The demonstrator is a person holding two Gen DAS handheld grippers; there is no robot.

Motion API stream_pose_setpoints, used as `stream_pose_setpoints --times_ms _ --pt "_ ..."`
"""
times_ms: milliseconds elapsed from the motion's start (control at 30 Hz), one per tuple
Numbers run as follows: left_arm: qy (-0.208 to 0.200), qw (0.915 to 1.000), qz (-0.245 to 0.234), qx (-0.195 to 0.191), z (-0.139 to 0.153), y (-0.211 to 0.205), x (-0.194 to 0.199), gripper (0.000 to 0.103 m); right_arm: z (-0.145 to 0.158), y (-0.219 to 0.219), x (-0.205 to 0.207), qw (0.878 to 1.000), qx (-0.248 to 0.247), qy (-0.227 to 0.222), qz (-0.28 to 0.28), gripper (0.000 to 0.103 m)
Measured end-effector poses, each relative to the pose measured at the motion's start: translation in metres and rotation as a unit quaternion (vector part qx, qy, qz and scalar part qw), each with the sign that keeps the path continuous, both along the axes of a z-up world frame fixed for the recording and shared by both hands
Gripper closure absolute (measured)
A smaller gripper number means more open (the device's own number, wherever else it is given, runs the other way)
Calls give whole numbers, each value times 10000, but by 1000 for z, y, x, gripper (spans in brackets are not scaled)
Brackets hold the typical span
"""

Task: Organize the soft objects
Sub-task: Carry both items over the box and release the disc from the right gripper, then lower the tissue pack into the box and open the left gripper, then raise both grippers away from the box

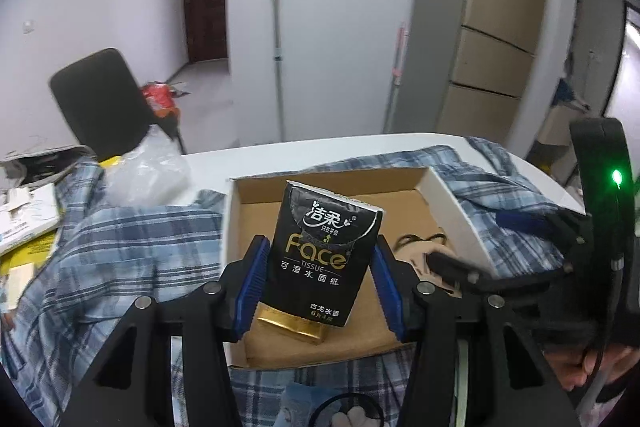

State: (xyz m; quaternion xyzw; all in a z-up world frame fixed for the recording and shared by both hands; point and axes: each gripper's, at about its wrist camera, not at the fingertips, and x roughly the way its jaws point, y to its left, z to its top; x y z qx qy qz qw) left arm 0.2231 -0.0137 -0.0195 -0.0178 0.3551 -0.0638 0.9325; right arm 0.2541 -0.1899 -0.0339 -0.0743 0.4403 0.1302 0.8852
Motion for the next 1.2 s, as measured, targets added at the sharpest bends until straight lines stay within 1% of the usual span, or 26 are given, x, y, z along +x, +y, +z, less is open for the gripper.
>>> stream_pose_setpoints --times_ms 100,200,233,300,333,367,400,467,567,700,800,933,1067,1200 --pt "123 9998 -172 -35 -9 -6 3 50 2 -8 3 9997 -30 -110 -226 11" --pt "343 9988 -333 -81 -19 -12 7 50 4 -19 9 9991 92 -104 -391 11" --pt "349 9988 -330 -17 -21 -14 7 50 5 -23 10 9987 146 -102 -472 11" --pt "170 9989 -314 308 -19 -20 4 50 5 -26 10 9982 228 -121 -546 11" --pt "112 9987 -328 371 -18 -21 2 47 5 -26 10 9984 222 -108 -503 11" --pt "54 9988 -338 352 -15 -21 1 41 5 -26 10 9986 212 -122 -479 11" --pt "10 9990 -317 302 -13 -20 0 30 5 -25 9 9985 205 -154 -489 11" --pt "-138 9993 -236 259 -8 -17 -3 19 7 -27 9 9981 232 -189 -530 11" --pt "-228 9991 -212 293 -4 -16 -4 19 11 -28 7 9983 331 -216 -432 11" --pt "-357 9990 -190 177 7 -13 -8 19 23 -26 2 9977 347 -423 -404 11" --pt "-720 9971 -136 202 31 -11 -23 19 38 -26 -6 9964 430 -585 -435 11" --pt "-1234 9923 -34 89 71 -5 -53 19 77 -25 -29 9915 665 -1039 -417 11" --pt "-1824 9832 93 4 109 6 -100 19 113 -23 -63 9853 809 -1471 -327 11" --pt "-2333 9720 256 -150 129 17 -148 18 137 -20 -104 9789 801 -1867 -209 11"
